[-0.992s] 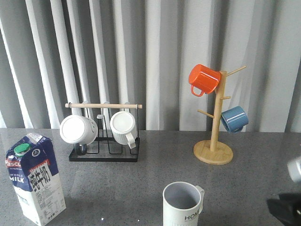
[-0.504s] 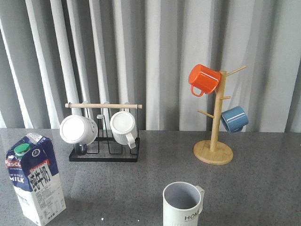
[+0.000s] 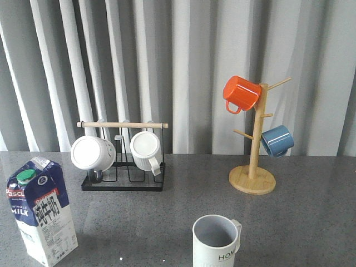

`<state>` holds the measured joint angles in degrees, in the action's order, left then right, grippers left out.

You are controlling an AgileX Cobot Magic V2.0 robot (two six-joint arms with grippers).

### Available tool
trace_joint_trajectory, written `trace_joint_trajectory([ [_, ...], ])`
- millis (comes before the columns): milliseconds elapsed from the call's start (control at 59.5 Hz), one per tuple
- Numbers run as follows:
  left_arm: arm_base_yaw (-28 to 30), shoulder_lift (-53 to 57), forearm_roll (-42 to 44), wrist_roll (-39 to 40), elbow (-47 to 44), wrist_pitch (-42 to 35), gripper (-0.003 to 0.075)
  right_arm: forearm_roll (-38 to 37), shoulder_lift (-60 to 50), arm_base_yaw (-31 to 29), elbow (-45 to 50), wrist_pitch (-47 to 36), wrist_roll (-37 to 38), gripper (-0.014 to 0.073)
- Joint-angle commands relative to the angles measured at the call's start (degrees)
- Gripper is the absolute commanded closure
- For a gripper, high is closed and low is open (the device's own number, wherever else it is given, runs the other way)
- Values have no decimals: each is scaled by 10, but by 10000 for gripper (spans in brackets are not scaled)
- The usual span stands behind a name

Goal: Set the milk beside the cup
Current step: 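Move the left gripper above the blue-and-white milk carton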

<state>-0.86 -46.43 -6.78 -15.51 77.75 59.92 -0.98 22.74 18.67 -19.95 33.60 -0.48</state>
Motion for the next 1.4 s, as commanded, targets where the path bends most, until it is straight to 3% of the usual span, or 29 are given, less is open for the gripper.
trace_joint_trajectory([
  [0,-4,-16,-9,22,20,-23,259,-1,2,-1,-17,-41,-1,604],
  [605,-4,-24,-15,48,20,-58,257,0,2,-1,-17,-43,-1,604],
  [841,-4,-31,-16,43,22,-23,172,0,2,-1,-17,-44,-1,604],
  [1009,-4,-50,-15,27,23,-22,127,0,2,-1,-17,-44,-2,604],
  [1379,-4,-139,-14,-48,58,-35,126,-1,2,-1,-14,-44,-2,604],
])
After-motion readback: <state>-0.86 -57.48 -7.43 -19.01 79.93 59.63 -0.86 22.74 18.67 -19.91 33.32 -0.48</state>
